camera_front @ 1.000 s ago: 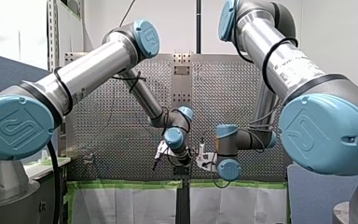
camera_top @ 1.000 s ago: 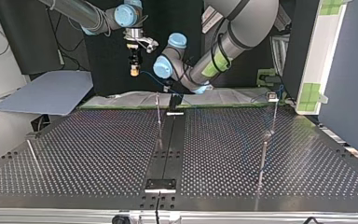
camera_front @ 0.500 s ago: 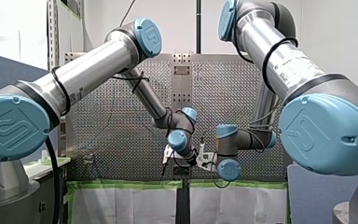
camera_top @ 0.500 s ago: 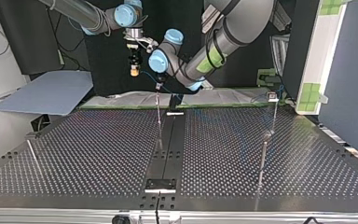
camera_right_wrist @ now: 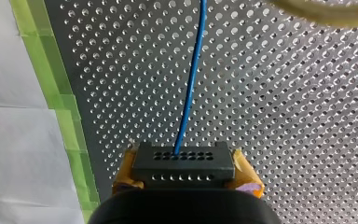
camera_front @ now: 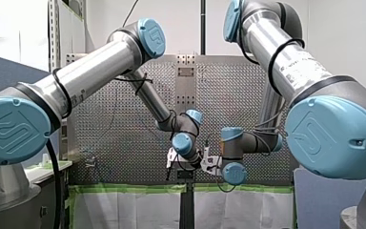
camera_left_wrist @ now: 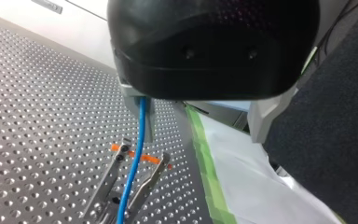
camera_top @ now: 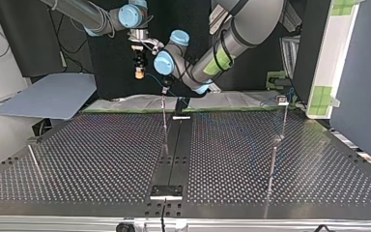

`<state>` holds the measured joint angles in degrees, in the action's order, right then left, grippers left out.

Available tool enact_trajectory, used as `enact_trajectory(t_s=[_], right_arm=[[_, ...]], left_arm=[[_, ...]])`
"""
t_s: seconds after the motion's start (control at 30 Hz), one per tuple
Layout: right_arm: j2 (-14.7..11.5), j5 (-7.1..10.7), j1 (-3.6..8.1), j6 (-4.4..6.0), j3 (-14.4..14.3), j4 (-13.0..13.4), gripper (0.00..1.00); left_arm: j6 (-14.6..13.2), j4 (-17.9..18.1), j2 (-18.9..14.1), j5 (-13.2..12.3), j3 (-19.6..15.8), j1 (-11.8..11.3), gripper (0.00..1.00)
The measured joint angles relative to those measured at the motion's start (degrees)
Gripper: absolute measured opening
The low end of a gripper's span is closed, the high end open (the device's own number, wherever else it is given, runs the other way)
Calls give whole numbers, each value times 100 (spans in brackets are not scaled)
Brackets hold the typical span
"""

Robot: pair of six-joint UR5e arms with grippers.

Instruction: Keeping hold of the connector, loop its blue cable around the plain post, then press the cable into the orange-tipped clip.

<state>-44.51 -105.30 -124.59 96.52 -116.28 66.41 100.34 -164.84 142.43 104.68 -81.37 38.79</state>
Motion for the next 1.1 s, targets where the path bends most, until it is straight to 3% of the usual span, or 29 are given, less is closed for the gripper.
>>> enact_trajectory(t_s=[0.03,0.07,0.1,0.17,0.23,0.67,1.1], right_arm=[[1,0,0,-1,1,-1,13],[2,0,0,-3,1,-2,13],[2,0,0,-5,2,-3,13],[1,0,0,-7,2,-3,13],[2,0,2,-11,3,-3,13],[12,0,70,-125,1,1,13],[37,30,162,-128,52,39,13]], left_arm=[[12,11,0,4,0,-2,49],[32,34,1,7,0,-8,34],[46,57,1,9,0,-12,34],[75,129,1,4,0,-25,4],[102,200,-1,-14,0,-37,0],[380,690,5,84,-165,-168,0],[289,1128,6,6,-237,-366,0]])
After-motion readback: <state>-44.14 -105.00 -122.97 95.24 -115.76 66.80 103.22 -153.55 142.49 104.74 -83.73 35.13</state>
